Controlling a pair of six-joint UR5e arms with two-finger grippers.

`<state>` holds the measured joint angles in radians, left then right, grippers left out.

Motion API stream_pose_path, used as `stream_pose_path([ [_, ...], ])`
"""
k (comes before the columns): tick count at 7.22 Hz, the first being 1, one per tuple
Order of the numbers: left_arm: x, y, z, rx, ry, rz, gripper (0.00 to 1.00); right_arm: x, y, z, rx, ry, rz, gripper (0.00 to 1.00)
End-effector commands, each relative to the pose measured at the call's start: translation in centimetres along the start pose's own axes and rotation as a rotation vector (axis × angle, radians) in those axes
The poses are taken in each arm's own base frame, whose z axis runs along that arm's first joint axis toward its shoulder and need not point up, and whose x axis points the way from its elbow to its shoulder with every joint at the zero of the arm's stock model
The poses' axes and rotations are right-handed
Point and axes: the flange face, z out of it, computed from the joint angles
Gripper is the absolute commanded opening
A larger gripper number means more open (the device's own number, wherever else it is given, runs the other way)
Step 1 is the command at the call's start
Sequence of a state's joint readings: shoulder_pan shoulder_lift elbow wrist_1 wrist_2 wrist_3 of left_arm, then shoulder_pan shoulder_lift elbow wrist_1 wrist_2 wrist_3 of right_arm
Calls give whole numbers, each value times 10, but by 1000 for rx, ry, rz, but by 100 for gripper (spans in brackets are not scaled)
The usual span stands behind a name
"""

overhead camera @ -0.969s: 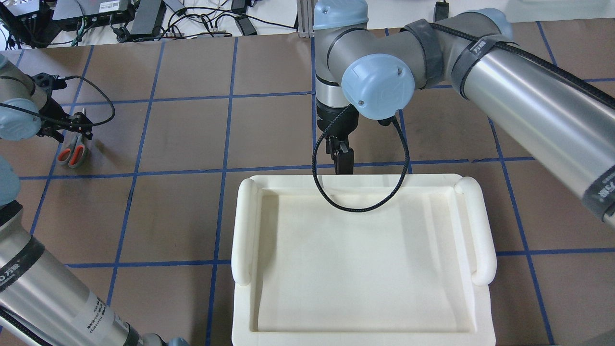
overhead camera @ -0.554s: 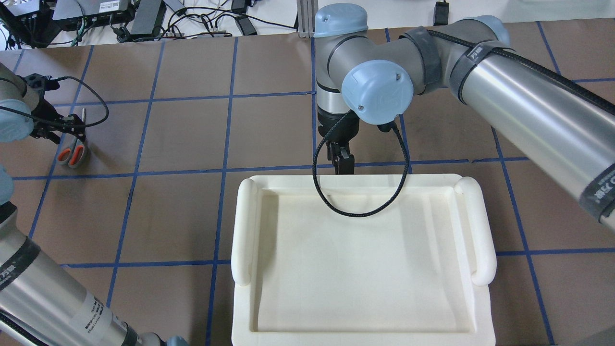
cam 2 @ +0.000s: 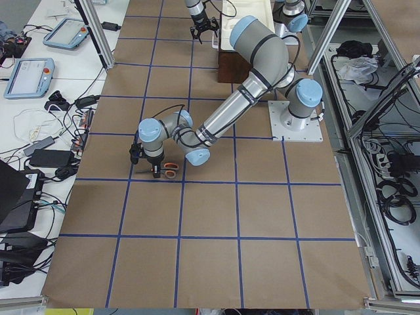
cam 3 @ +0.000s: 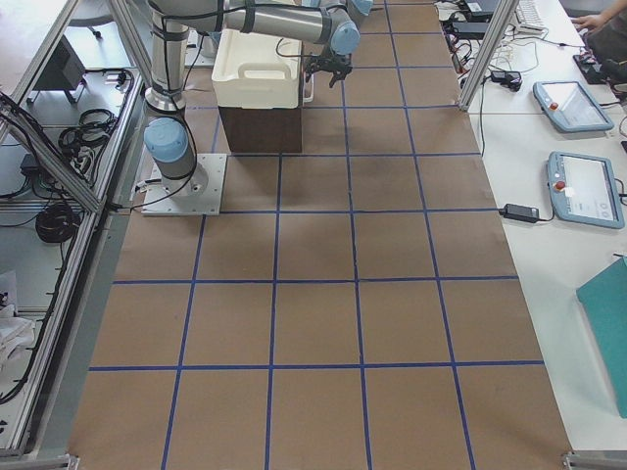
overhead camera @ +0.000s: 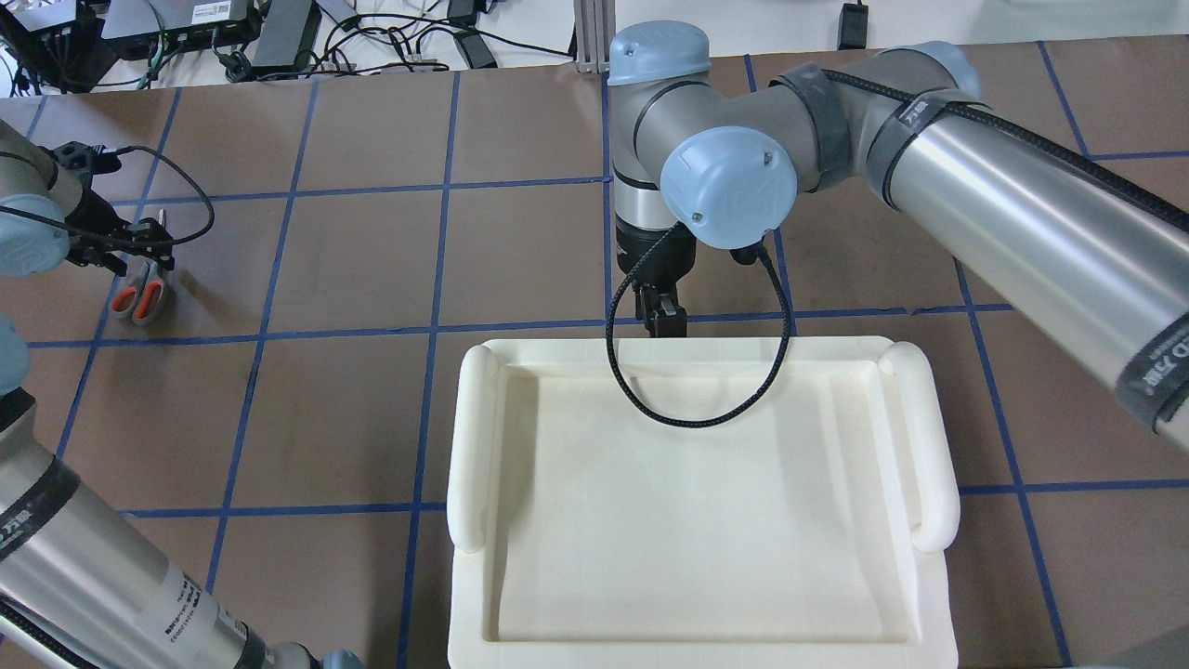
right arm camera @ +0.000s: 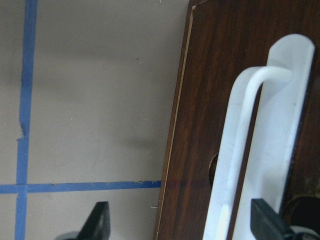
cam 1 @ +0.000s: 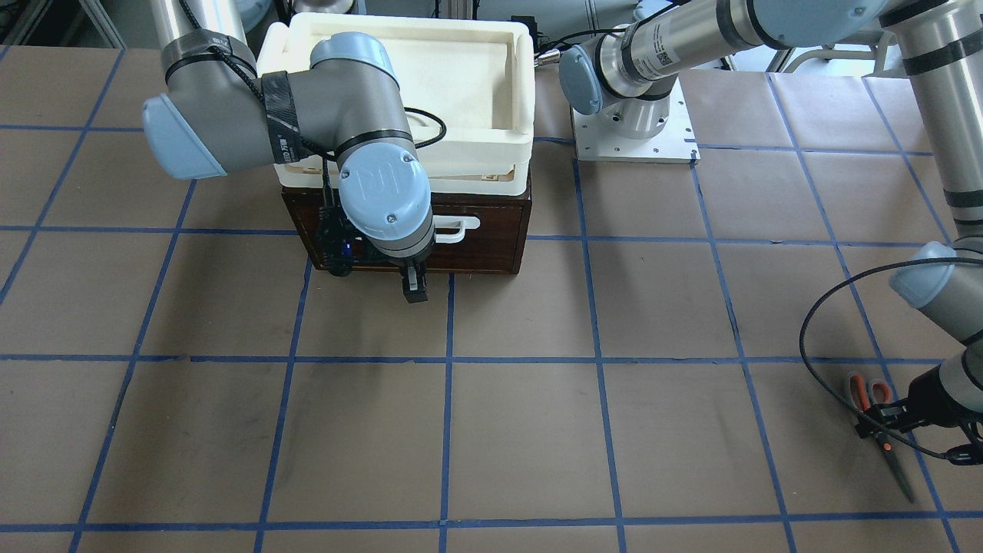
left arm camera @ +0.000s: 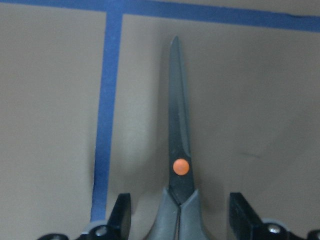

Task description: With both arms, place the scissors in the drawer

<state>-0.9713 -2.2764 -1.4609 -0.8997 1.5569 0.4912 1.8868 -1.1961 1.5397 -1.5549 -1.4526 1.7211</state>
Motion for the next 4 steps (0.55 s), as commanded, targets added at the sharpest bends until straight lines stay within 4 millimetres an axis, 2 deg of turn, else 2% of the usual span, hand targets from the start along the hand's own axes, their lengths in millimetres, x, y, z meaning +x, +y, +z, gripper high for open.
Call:
stream_pose_path([
  [1,0,0,3,-4,-1,2,51,-4,0,6,0,12,0,100],
  [2,-1,0,0,-2,-6,2,35,-4,0,7,2,13,-1,100],
  [4,-1,0,-1,-1,-8,2,15,-9,0,13,2,24,-8,100],
])
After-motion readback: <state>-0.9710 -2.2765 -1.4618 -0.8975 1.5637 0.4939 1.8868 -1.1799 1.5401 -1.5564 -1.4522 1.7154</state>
